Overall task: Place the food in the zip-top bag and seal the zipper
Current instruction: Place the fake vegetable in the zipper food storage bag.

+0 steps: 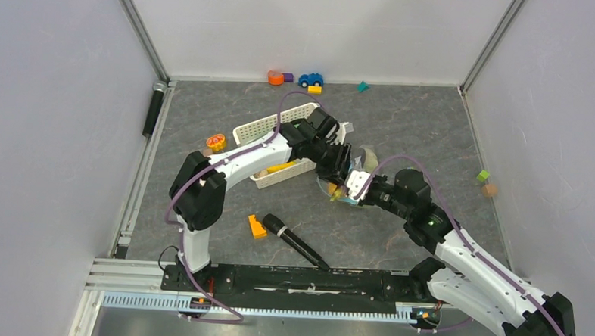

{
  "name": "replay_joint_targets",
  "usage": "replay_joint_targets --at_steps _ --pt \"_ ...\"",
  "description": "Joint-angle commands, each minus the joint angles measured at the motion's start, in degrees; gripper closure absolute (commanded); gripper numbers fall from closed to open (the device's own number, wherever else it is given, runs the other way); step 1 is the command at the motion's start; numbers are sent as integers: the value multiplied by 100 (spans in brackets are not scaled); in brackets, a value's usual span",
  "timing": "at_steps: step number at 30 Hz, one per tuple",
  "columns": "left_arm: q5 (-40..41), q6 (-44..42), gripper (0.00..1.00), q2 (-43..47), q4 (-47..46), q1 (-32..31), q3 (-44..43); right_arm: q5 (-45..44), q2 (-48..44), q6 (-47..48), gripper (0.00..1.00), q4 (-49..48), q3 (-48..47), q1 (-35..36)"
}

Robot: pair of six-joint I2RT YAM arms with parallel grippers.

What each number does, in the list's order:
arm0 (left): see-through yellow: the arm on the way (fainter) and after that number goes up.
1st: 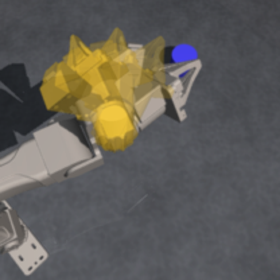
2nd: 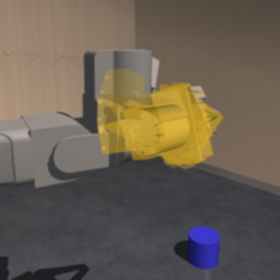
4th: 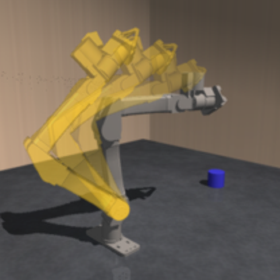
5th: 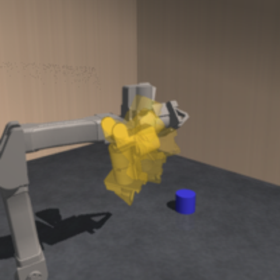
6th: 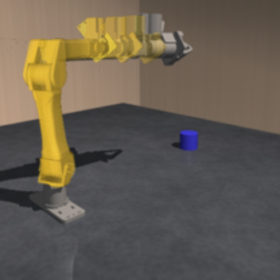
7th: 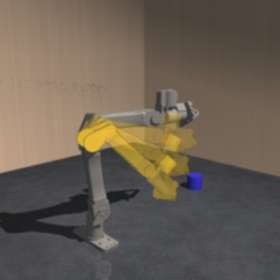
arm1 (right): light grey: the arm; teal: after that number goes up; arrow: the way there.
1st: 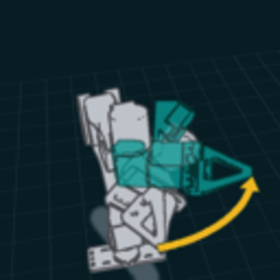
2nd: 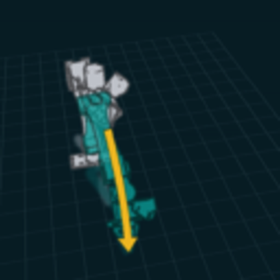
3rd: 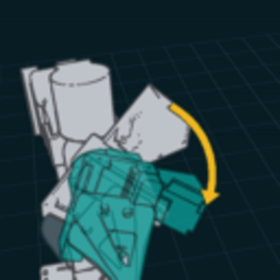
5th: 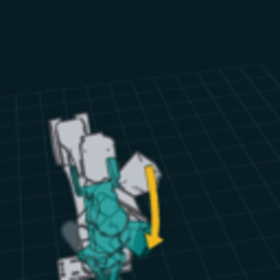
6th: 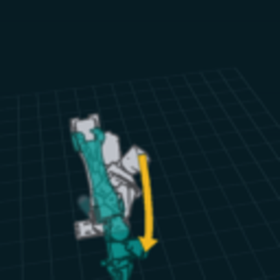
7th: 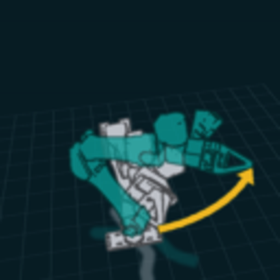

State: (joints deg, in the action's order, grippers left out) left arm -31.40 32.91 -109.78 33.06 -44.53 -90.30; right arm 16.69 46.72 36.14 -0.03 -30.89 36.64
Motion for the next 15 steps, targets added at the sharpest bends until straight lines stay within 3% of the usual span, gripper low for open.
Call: replay_joint_targets --at_steps 1,3,7,11,15 --pt "1159 645 96 235 -1520 61 109 1507 -328 -35 100 -392 -63 242" --pt "1388 671 82 294 -1579 59 129 1567 -411 -49 100 -414 -35 242" --pt "1492 838 76 365 -1868 61 274 1514 -519 -93 100 -460 4 247" --pt "1596 851 44 385 -1833 59 320 1288 -470 -153 99 -520 5 247" --pt "1532 799 20 536 -1771 59 416 235 -180 -617 98 -740 -155 247"
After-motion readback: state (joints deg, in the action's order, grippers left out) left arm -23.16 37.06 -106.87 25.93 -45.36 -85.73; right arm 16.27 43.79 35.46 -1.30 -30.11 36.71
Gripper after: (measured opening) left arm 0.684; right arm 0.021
